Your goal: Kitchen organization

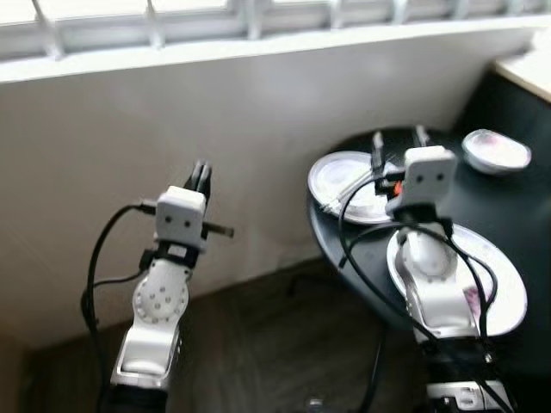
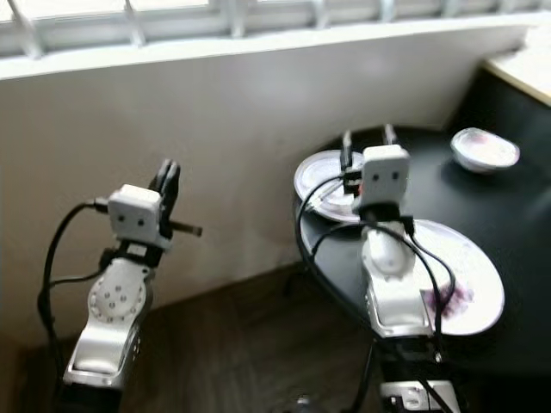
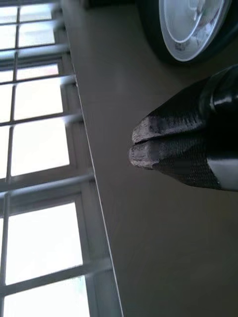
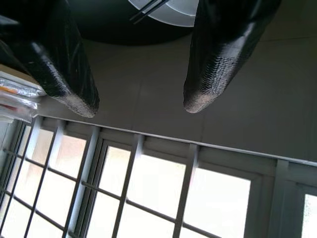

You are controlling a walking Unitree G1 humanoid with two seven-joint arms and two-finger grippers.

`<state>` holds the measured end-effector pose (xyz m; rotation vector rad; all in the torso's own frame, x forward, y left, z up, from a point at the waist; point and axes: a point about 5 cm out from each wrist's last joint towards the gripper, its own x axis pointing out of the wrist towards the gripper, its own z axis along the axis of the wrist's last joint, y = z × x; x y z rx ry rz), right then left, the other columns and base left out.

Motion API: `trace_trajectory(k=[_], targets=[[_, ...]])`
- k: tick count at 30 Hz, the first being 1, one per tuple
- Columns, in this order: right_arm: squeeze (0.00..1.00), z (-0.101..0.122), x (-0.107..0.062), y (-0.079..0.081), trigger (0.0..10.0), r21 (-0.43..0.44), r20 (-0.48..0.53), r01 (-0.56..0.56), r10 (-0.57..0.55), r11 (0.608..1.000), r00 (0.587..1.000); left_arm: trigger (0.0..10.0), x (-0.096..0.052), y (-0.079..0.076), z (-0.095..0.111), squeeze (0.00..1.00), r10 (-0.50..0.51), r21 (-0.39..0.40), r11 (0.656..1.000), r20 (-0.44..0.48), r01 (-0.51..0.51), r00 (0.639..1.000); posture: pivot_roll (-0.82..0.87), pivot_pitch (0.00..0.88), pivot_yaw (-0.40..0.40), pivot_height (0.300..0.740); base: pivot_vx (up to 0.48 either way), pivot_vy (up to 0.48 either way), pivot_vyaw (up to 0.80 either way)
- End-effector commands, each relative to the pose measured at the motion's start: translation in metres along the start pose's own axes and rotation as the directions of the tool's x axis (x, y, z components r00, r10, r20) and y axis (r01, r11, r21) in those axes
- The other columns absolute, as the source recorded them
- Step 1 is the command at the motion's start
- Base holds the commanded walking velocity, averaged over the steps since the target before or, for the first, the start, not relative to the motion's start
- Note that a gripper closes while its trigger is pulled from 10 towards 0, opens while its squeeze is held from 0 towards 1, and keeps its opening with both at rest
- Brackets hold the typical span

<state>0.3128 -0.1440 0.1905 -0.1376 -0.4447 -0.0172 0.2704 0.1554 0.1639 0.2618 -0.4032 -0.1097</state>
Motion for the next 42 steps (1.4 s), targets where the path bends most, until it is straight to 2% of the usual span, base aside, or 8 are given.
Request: trace_trajectory(k=[1,19,21,27,29,33,38,42], targets=[[0.00,0.000,0.001,-0.002,10.0,-0.002,-0.005,0.014,-0.014,1.000,1.000,10.0,0.001,-0.001,0.002,0.00,-0.002,0.005,1.000,0.008,0.002,1.000,-0.04,0.000,-0.027,0.740,0.000,0.000,-0.80],[0.00,-0.008,0.001,-0.008,10.0,0.043,-0.065,0.064,-0.061,0.997,0.996,10.0,-0.001,-0.002,0.000,0.00,-0.004,0.011,1.000,0.000,0.004,1.000,-0.04,0.000,-0.027,0.740,0.000,0.000,-0.80],[0.00,-0.013,0.001,-0.010,10.0,0.062,-0.105,0.094,-0.087,0.994,0.991,10.0,-0.001,-0.002,0.000,0.00,-0.005,0.013,1.000,-0.003,0.005,1.000,-0.04,0.000,-0.028,0.740,0.000,0.000,-0.80],[0.00,-0.019,0.001,-0.011,10.0,0.070,-0.152,0.090,-0.079,0.993,0.985,10.0,-0.001,-0.002,-0.001,0.00,-0.002,0.014,1.000,-0.007,0.002,1.000,-0.04,0.000,-0.028,0.740,0.000,0.000,-0.64],[0.00,-0.028,0.000,-0.008,10.0,0.123,-0.231,0.082,-0.052,0.989,0.972,10.0,-0.001,-0.002,-0.001,0.00,-0.002,0.015,1.000,-0.011,0.003,1.000,-0.04,0.000,-0.027,0.740,0.000,0.000,0.00],[0.00,-0.047,-0.006,-0.003,10.0,0.276,-0.380,0.114,-0.001,0.954,0.925,10.0,-0.001,-0.002,-0.002,0.00,-0.002,0.017,1.000,-0.017,0.002,1.000,-0.04,0.000,-0.027,0.740,0.000,0.000,0.00],[0.00,-0.056,-0.006,0.003,10.0,0.384,-0.445,0.089,0.100,0.919,0.890,10.0,0.000,-0.001,-0.002,0.00,0.001,0.021,1.000,-0.022,-0.001,1.000,-0.04,0.000,-0.028,0.740,0.000,0.000,0.00],[0.00,-0.063,-0.005,0.007,10.0,0.494,-0.496,0.107,0.179,0.863,0.850,10.0,0.001,-0.001,-0.003,0.00,0.000,0.022,1.000,-0.024,0.000,1.000,-0.04,0.000,-0.027,0.740,0.000,0.000,0.00]])
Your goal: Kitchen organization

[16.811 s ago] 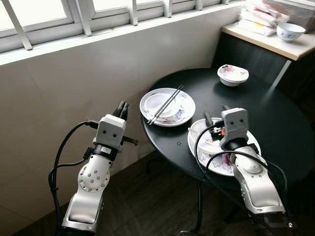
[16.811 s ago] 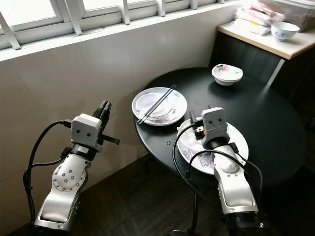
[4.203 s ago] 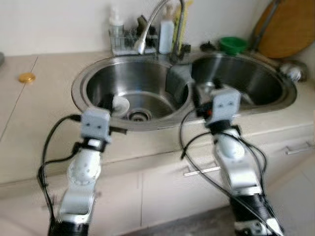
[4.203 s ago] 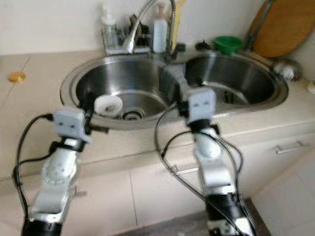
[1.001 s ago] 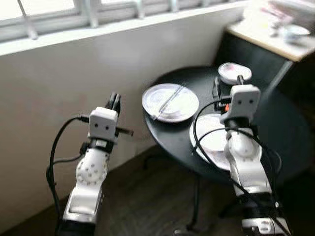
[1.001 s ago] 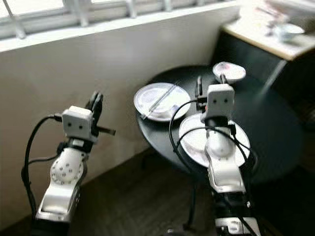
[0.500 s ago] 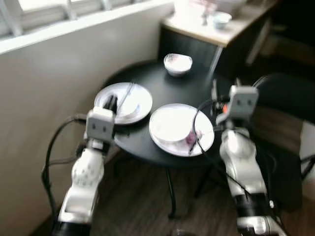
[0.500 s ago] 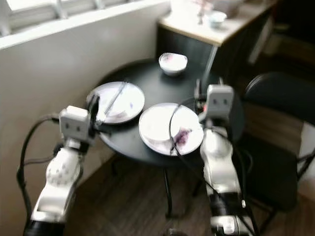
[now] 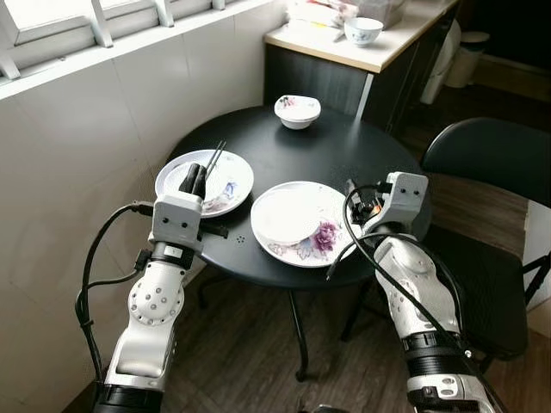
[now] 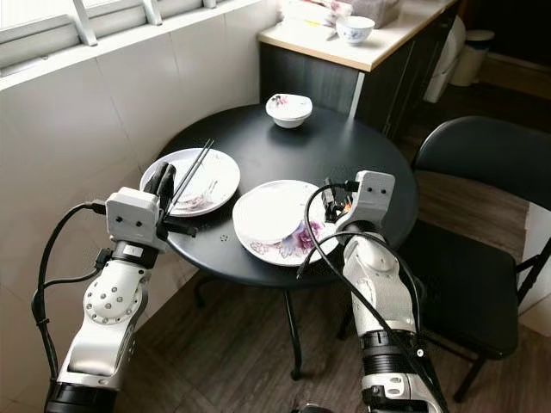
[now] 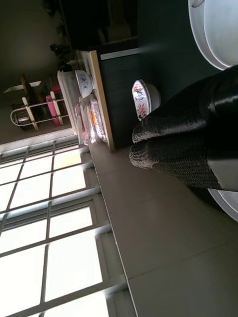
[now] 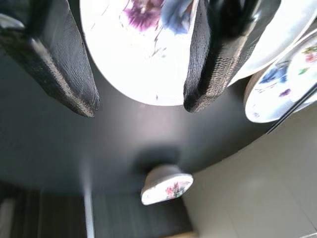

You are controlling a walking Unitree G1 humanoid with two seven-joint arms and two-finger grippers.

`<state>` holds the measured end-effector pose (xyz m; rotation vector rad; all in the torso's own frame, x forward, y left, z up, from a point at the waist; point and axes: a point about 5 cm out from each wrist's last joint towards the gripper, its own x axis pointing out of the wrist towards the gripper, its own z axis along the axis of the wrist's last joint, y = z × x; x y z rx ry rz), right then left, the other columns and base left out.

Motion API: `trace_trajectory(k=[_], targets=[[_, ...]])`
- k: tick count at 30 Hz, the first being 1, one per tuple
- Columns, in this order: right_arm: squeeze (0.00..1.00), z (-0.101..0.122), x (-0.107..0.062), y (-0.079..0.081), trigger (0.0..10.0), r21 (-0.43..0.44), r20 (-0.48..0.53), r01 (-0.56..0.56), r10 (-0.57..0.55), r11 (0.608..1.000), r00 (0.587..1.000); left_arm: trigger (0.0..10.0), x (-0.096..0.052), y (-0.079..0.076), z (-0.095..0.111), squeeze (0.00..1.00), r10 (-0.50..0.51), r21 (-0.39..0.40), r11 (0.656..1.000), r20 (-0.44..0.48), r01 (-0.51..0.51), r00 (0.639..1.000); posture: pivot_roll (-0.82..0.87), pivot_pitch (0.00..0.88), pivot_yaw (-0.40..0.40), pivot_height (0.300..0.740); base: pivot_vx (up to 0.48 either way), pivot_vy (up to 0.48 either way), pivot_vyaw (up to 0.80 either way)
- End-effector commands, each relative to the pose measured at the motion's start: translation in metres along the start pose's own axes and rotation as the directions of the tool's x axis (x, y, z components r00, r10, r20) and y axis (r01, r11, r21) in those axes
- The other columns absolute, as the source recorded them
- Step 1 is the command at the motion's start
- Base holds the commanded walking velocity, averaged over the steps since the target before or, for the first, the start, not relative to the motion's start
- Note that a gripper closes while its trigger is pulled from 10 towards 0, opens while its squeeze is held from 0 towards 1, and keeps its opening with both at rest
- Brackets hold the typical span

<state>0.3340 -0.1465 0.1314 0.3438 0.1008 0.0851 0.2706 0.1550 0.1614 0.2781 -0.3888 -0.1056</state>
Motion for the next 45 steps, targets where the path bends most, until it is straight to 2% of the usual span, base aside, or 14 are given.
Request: trace_trajectory(k=[1,6,12,19,25,29,30,31,41,43,45], targets=[[0.00,-0.002,0.004,-0.004,10.0,0.066,-0.046,0.009,-0.006,0.998,0.999,10.0,0.002,0.000,-0.001,0.00,0.002,0.008,1.000,-0.008,-0.002,1.000,-0.04,0.000,-0.029,0.740,0.000,0.000,0.00],[0.00,-0.006,0.007,-0.011,10.0,0.080,-0.089,0.037,-0.030,0.996,0.996,10.0,0.002,0.001,-0.001,0.00,0.006,0.011,1.000,-0.010,-0.006,1.000,-0.03,0.000,-0.030,0.740,0.000,0.000,0.00],[0.00,-0.016,0.008,-0.012,10.0,0.045,-0.150,-0.002,0.009,0.999,0.989,10.0,0.002,0.001,-0.001,0.00,0.004,0.012,1.000,-0.011,-0.004,1.000,-0.03,0.000,-0.028,0.740,0.000,0.000,0.00],[0.00,-0.024,0.013,-0.005,10.0,0.071,-0.193,-0.071,0.084,0.995,0.978,10.0,0.003,0.000,-0.001,0.00,0.004,0.014,1.000,-0.014,-0.004,1.000,-0.03,0.000,-0.027,0.740,0.000,0.000,0.00],[0.00,-0.030,0.018,-0.001,10.0,0.091,-0.217,-0.088,0.106,0.992,0.970,10.0,0.003,0.000,-0.001,0.00,0.004,0.014,1.000,-0.015,-0.004,1.000,-0.03,0.000,-0.029,0.740,0.000,0.000,0.00],[0.00,-0.036,0.023,0.003,10.0,0.180,-0.247,-0.078,0.122,0.981,0.961,10.0,0.003,0.001,-0.001,0.00,0.008,0.016,1.000,-0.017,-0.007,1.000,-0.02,0.000,-0.032,0.740,0.000,0.000,0.00],[0.00,-0.036,0.023,0.003,10.0,0.180,-0.247,-0.078,0.122,0.981,0.961,10.0,0.003,0.001,-0.001,0.00,0.008,0.016,1.000,-0.017,-0.007,1.000,-0.02,0.000,-0.032,0.740,0.000,0.000,0.00],[0.00,-0.037,0.025,0.004,10.0,0.220,-0.251,-0.068,0.124,0.973,0.960,10.0,0.003,0.001,-0.001,0.00,0.009,0.016,1.000,-0.018,-0.009,1.000,-0.03,0.000,-0.032,0.740,0.000,0.000,0.00],[0.00,-0.043,0.033,0.020,10.0,0.296,-0.267,-0.092,0.175,0.951,0.948,10.0,0.003,-0.001,-0.002,0.00,0.004,0.015,1.000,-0.021,-0.004,1.000,-0.02,0.000,-0.032,0.740,0.000,0.000,0.00],[0.00,-0.046,0.034,0.023,10.0,0.377,-0.281,-0.062,0.178,0.924,0.943,10.0,0.003,-0.001,-0.002,0.00,0.004,0.016,1.000,-0.024,-0.004,1.000,-0.02,0.000,-0.034,0.740,0.000,0.000,0.00],[0.00,-0.048,0.034,0.023,10.0,0.409,-0.289,-0.041,0.173,0.911,0.942,10.0,0.003,-0.002,-0.002,0.00,0.003,0.016,1.000,-0.025,-0.003,1.000,-0.02,0.000,-0.034,0.740,0.000,0.000,0.00]])
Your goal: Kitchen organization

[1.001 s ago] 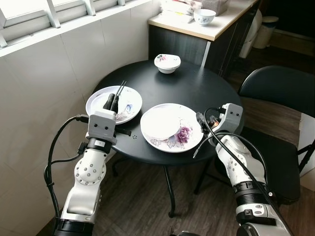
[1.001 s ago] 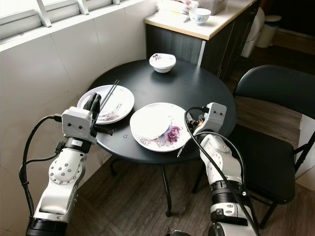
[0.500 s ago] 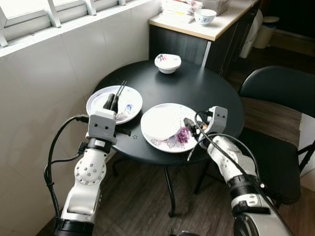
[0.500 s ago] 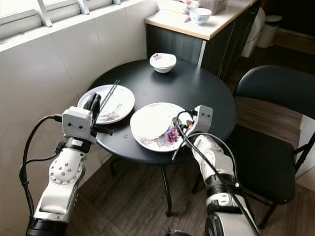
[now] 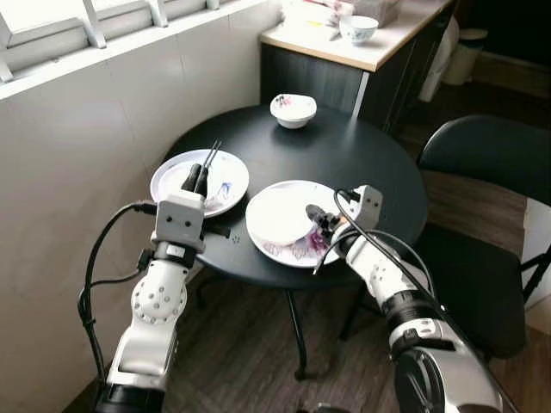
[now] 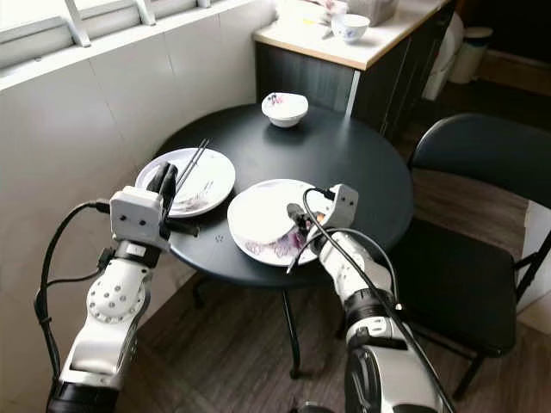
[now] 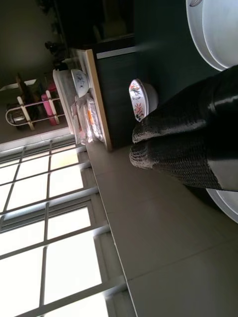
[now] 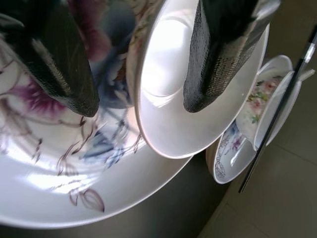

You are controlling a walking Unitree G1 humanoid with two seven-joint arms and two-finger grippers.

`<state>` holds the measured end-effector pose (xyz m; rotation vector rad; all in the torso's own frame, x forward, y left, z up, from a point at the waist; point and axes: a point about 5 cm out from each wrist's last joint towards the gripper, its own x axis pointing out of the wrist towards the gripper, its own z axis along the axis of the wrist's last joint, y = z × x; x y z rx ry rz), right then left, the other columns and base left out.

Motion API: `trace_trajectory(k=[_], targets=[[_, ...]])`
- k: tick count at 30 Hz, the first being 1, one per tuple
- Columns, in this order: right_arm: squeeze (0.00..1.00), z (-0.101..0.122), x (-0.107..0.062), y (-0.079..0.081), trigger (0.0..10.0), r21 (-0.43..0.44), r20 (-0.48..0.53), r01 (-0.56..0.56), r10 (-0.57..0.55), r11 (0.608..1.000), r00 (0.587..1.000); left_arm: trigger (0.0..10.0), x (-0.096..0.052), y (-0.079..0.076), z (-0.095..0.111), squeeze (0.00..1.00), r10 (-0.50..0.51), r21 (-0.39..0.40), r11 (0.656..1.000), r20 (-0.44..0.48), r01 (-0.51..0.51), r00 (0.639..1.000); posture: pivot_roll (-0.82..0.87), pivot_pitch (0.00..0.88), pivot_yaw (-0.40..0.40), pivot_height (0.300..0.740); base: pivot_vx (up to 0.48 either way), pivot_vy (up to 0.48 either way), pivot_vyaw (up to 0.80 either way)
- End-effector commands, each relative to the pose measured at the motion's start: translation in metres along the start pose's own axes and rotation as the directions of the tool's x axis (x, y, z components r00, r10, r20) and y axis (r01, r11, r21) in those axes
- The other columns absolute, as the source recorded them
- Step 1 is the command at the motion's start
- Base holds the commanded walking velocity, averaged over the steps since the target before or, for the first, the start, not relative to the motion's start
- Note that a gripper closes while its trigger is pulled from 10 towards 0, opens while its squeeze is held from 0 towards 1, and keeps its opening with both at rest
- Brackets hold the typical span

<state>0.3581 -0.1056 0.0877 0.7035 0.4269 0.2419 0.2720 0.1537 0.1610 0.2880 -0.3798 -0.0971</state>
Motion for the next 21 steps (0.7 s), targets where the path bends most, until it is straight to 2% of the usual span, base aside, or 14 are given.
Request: trace_trajectory(k=[1,8,16,21], targets=[[0.00,0.004,0.002,0.002,10.0,0.044,0.004,0.001,-0.002,0.999,1.000,10.0,0.002,0.000,-0.002,0.00,-0.003,0.006,1.000,-0.015,0.003,1.000,-0.02,0.001,-0.035,0.740,0.000,0.000,0.00],[0.00,0.002,0.003,-0.001,10.0,0.070,-0.009,0.016,-0.015,0.997,1.000,10.0,0.001,-0.001,-0.003,0.00,-0.005,0.007,1.000,-0.022,0.005,1.000,-0.02,0.001,-0.035,0.740,0.000,0.000,0.00],[0.00,-0.008,0.004,-0.008,10.0,0.121,-0.078,0.083,-0.074,0.989,0.994,10.0,0.001,-0.002,-0.005,0.00,-0.012,0.015,1.000,-0.035,0.013,0.999,-0.02,0.000,-0.028,0.740,0.000,0.000,0.00],[0.00,-0.009,0.004,-0.009,10.0,0.119,-0.087,0.089,-0.079,0.989,0.993,10.0,0.002,0.000,-0.006,0.00,-0.006,0.019,1.000,-0.040,0.007,0.999,-0.01,0.001,-0.028,0.740,0.000,0.000,0.00]])
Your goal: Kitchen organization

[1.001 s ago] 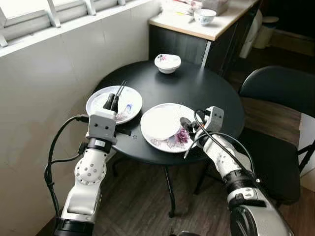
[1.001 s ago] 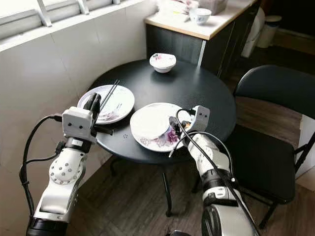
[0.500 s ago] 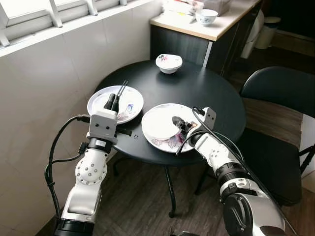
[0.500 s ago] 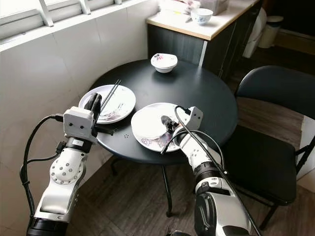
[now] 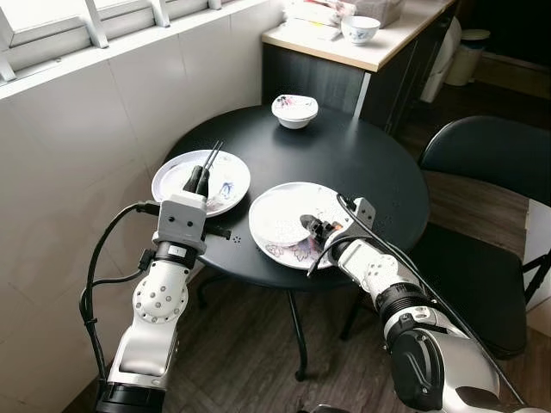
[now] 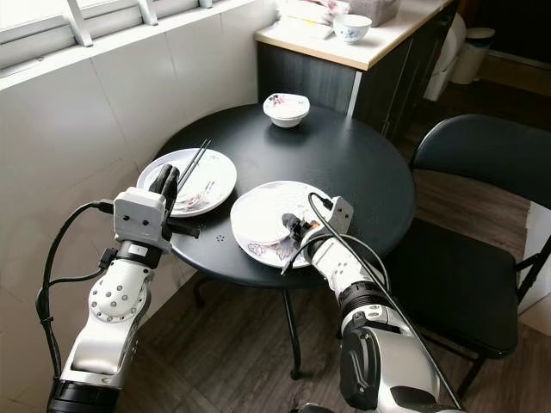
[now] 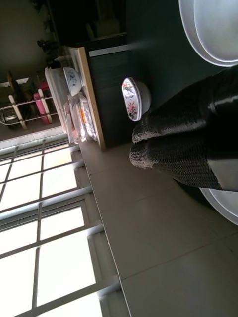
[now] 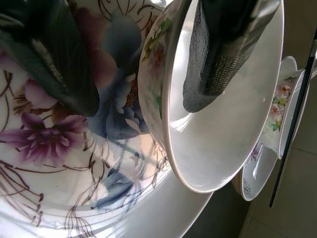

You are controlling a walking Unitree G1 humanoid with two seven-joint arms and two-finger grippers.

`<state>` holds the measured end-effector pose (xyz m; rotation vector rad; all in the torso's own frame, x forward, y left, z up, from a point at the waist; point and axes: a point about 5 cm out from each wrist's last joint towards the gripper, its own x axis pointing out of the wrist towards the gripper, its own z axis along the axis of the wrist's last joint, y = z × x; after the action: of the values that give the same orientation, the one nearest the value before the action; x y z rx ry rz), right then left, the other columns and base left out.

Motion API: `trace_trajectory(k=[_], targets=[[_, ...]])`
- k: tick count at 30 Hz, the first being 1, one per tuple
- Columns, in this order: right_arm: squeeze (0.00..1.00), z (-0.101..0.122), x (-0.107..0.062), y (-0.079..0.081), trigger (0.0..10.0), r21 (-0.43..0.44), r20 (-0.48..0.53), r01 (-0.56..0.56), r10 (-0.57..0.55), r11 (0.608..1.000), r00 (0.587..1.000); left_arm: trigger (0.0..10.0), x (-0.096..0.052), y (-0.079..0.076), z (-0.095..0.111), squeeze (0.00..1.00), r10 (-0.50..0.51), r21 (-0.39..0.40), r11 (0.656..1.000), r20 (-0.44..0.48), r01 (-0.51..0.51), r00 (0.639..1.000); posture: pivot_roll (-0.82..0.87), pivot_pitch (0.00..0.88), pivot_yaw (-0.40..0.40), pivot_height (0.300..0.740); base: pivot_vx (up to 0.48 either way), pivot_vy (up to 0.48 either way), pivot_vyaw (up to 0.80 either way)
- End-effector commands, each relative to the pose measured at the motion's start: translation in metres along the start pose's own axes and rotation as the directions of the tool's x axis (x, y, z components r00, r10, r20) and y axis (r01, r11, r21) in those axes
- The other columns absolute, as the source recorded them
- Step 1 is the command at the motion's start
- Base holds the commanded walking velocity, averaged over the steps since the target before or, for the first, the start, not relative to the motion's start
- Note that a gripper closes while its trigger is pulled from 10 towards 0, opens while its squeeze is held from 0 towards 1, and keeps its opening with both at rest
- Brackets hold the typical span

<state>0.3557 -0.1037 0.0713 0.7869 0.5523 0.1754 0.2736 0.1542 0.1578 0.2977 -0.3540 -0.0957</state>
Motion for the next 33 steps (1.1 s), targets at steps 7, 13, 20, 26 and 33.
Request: trace_trajectory(k=[7,13,20,26,33], targets=[[0.00,0.006,0.001,0.003,0.0,0.019,0.015,-0.006,0.006,1.000,1.000,10.0,0.001,0.000,-0.003,0.00,-0.005,0.014,1.000,-0.020,0.005,1.000,-0.02,0.000,-0.025,0.740,0.000,0.000,0.00],[0.00,0.007,0.001,0.000,0.0,0.027,0.030,0.007,-0.008,1.000,1.000,10.0,0.001,-0.001,-0.004,0.00,-0.008,0.017,1.000,-0.027,0.009,1.000,-0.02,0.000,-0.025,0.740,0.000,0.000,0.00],[0.00,0.012,0.000,-0.004,0.0,0.024,0.078,0.041,-0.042,0.999,0.996,10.0,0.001,-0.002,-0.005,0.00,-0.006,0.021,1.000,-0.031,0.006,1.000,-0.02,0.000,-0.024,0.740,0.000,0.000,0.00],[0.00,0.023,-0.003,-0.006,0.0,0.005,0.165,0.093,-0.093,0.996,0.982,10.0,0.000,-0.001,-0.006,0.00,-0.002,0.024,1.000,-0.034,0.003,0.999,-0.02,0.000,-0.025,0.740,0.000,0.000,0.00],[0.00,0.057,-0.011,0.016,0.0,-0.140,0.382,0.034,0.022,0.990,0.924,10.0,-0.001,-0.001,-0.007,0.00,0.000,0.027,1.000,-0.034,0.001,0.999,-0.02,0.000,-0.025,0.740,0.000,0.000,0.00]])
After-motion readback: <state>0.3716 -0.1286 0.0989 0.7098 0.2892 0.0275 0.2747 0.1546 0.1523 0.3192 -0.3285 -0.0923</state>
